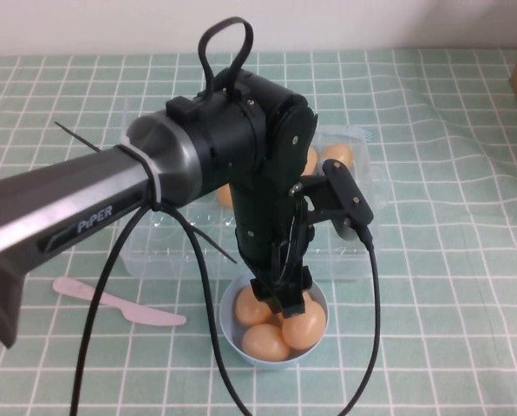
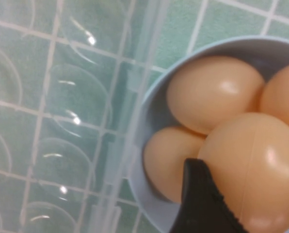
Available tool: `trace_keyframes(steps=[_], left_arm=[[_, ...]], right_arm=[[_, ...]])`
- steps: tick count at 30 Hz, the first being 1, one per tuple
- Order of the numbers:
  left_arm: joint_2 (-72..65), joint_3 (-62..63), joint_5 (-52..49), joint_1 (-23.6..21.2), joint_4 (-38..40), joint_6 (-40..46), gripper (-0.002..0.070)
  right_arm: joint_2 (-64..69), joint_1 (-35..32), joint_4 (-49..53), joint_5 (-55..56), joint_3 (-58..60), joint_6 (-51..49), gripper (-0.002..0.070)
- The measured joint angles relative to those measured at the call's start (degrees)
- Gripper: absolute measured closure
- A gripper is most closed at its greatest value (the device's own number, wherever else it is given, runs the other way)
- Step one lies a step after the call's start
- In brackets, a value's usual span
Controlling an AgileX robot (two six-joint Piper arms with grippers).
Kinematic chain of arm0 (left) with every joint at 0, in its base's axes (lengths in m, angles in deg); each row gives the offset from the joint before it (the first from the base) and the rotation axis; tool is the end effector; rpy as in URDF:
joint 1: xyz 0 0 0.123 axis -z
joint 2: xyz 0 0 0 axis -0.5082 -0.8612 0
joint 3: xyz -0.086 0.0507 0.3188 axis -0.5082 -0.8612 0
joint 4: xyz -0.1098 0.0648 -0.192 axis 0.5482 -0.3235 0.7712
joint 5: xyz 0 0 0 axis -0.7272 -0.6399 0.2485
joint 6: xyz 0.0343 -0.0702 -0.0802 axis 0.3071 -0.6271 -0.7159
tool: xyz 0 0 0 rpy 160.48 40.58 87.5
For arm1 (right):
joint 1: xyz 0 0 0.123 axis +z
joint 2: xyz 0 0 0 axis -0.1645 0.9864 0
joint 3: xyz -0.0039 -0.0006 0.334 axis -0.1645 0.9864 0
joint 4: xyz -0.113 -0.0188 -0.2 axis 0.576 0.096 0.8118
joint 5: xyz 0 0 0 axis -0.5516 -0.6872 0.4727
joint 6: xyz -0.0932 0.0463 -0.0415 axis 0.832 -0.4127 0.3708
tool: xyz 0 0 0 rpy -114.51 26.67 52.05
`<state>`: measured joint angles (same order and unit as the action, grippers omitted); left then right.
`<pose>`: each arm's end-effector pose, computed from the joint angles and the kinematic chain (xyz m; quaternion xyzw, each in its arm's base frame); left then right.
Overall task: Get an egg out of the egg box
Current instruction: Place the egg in the bowl
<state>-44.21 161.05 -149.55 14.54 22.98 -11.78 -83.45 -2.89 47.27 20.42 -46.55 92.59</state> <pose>0.2780 -0.2790 0.2830 0.6108 0.7892 -0.0082 0.0634 0.0008 0.0052 0.1645 -0.0450 0.8045 0.0619 0.5890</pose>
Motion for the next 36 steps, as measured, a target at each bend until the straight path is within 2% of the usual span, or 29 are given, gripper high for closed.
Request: trace_keyframes(steps=[7, 30, 33, 36], left_arm=[[-0.74, 0.0, 3.4, -0.78, -1.28, 0.0, 0.033], [-2.93, 0.0, 4.71, -1.56, -1.53, 0.09, 0.0331], [-2.93, 0.0, 4.71, -1.56, -1.53, 0.09, 0.03], [-2.93, 0.0, 4.61, -1.56, -1.41, 0.09, 0.0221]], right_arm=[[0.0, 0.0, 0.0, 0.0, 0.0, 0.0, 0.0694], [0.0, 0.0, 0.0, 0.0, 0.0, 0.0, 0.0694], [0.0, 0.0, 0.0, 0.0, 0.0, 0.09, 0.0694], [0.0, 0.0, 0.0, 0.0, 0.0, 0.09, 0.0694]])
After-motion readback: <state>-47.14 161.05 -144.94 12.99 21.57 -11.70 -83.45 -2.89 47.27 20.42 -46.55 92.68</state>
